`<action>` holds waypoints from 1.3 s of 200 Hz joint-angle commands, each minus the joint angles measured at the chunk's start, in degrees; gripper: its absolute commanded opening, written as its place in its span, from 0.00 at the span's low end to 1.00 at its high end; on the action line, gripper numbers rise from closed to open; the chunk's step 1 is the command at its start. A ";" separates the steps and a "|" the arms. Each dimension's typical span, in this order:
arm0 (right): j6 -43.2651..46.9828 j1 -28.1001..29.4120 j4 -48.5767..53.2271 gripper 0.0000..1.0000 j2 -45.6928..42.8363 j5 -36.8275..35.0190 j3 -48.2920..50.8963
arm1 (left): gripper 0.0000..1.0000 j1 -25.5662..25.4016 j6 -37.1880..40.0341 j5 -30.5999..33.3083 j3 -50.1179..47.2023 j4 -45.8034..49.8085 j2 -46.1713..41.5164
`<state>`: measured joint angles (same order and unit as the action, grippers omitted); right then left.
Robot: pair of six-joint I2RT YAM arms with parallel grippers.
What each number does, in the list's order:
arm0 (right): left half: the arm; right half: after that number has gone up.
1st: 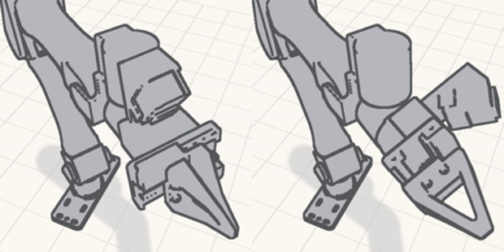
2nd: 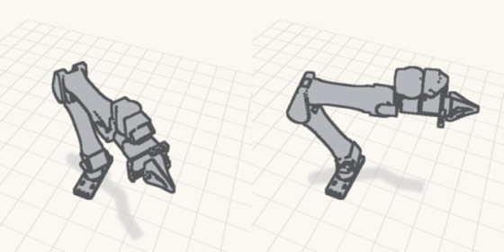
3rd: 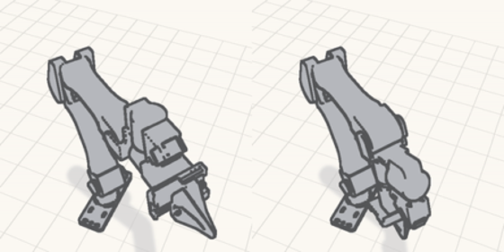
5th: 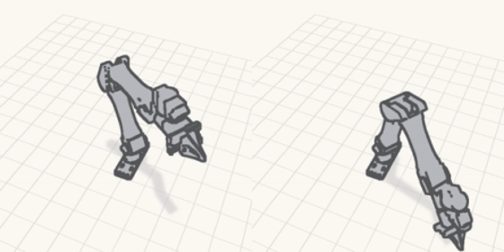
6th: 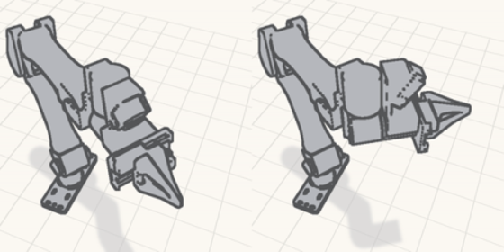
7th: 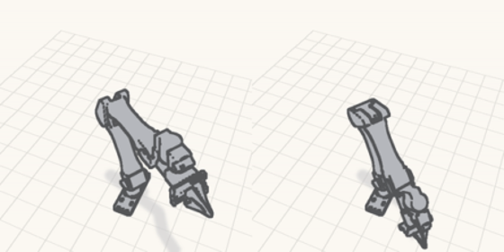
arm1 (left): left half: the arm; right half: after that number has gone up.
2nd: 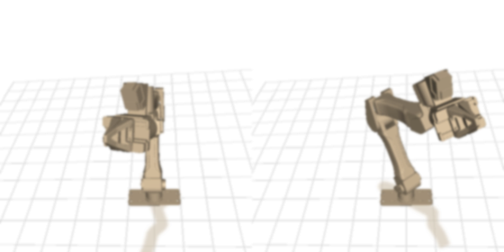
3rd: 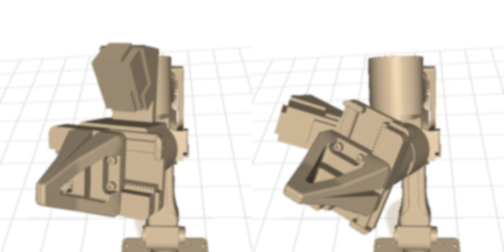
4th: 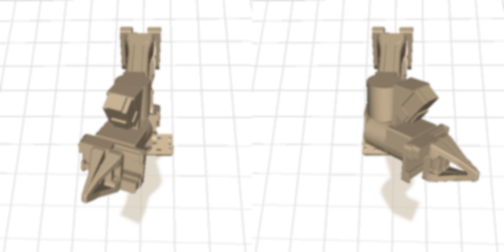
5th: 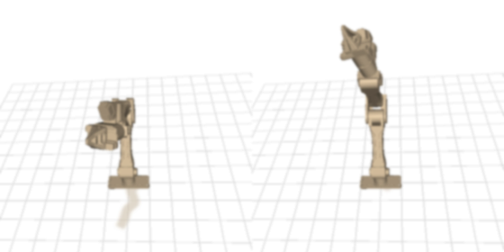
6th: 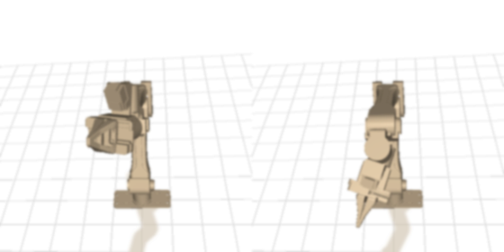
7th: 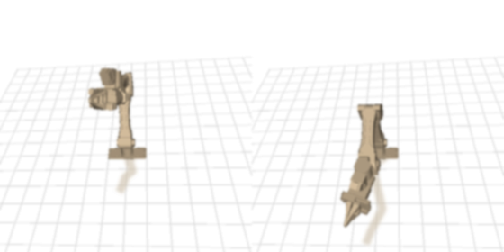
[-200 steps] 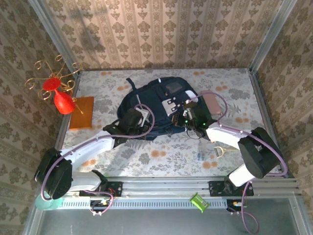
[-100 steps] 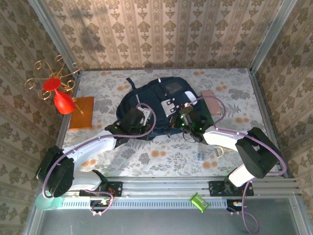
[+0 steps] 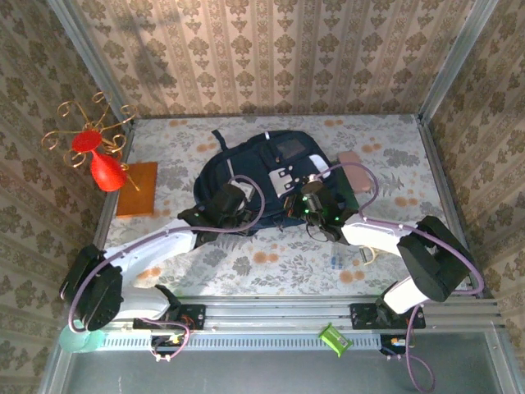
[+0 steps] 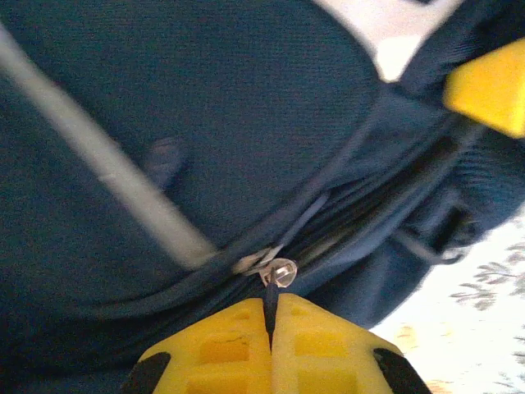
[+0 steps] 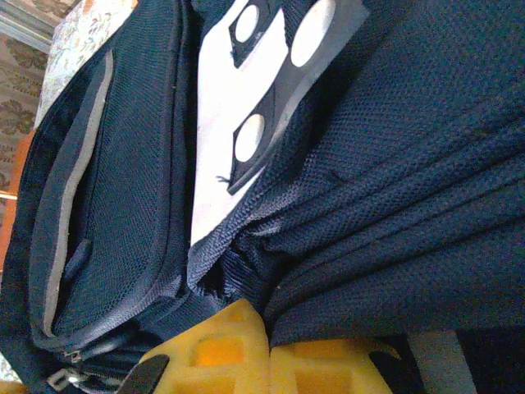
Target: Pack the student bag
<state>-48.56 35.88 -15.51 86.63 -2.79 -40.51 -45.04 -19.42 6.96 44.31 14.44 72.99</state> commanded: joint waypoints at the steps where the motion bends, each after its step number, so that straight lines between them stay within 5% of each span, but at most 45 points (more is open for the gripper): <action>1: 3.52 -1.75 4.32 0.00 -2.63 -7.12 1.54 | 0.00 5.04 2.73 14.29 -2.76 10.22 -3.78; 71: 6.26 -5.09 6.79 0.00 -3.30 -8.63 0.57 | 0.00 6.36 2.31 16.62 -2.56 9.66 -3.56; 125: 10.34 -11.01 11.99 0.00 -4.08 -7.23 -2.01 | 0.00 7.67 1.56 26.34 -0.87 12.86 -5.49; 260: 20.57 -19.00 18.30 0.00 0.40 5.34 -8.10 | 0.00 13.40 6.50 34.07 0.93 11.61 0.06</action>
<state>-33.34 22.39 -4.08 85.73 12.86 -47.18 -36.53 -15.00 20.84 45.28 16.16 72.47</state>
